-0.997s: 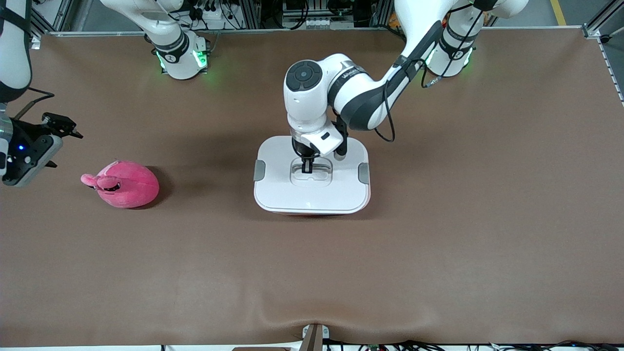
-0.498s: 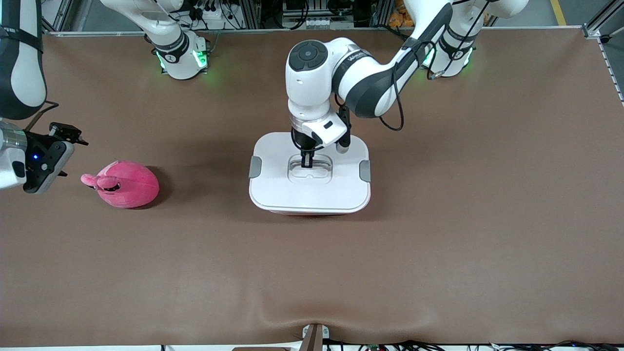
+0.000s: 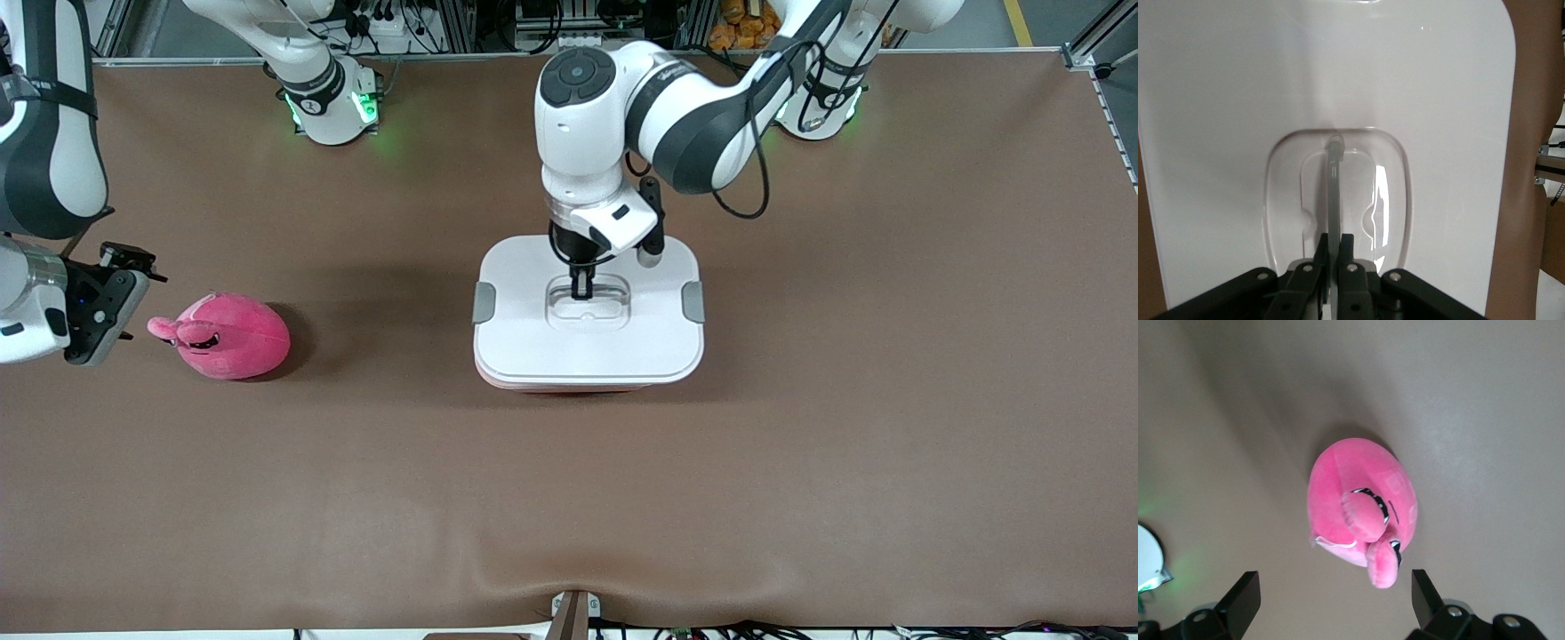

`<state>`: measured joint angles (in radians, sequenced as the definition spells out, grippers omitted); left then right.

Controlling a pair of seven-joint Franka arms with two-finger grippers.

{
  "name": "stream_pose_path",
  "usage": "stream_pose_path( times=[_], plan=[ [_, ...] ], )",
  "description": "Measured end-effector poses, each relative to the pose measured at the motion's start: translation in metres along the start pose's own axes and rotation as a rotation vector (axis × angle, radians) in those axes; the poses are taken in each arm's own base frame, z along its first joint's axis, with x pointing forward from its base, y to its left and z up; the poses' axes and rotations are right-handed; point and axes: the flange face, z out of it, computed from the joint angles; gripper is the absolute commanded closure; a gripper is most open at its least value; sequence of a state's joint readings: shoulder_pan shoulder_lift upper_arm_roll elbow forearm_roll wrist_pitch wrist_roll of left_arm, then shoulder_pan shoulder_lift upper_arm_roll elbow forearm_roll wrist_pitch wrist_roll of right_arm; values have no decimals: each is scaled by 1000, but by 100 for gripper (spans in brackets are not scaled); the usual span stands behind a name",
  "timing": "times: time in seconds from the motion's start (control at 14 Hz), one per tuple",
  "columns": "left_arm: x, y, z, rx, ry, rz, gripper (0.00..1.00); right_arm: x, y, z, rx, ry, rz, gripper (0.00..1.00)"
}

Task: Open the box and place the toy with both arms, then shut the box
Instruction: 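Lift the lid off with the left gripper while the right gripper reaches the toy, then set the lid down with the left gripper while the right gripper grasps the toy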

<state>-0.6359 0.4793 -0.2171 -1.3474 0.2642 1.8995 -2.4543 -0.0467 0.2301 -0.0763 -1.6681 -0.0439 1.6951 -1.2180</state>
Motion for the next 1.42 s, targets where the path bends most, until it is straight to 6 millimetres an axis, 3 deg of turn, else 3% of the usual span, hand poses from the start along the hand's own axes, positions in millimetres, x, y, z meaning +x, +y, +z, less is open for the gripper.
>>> stream_pose_path(
  times=[0.28, 0.71, 1.21, 1.42],
  plan=[
    [40, 20, -25, 4, 39, -31, 100, 4, 4, 17, -20, 7, -17, 0],
    [121, 54, -57, 34, 98, 15, 100, 7, 10, 47, -46, 14, -87, 0],
    [247, 78, -104, 53, 50, 105, 100, 11, 23, 81, -57, 14, -159, 0],
    [310, 82, -118, 76, -29, 146, 100, 8, 24, 97, -56, 14, -168, 0]
  ],
)
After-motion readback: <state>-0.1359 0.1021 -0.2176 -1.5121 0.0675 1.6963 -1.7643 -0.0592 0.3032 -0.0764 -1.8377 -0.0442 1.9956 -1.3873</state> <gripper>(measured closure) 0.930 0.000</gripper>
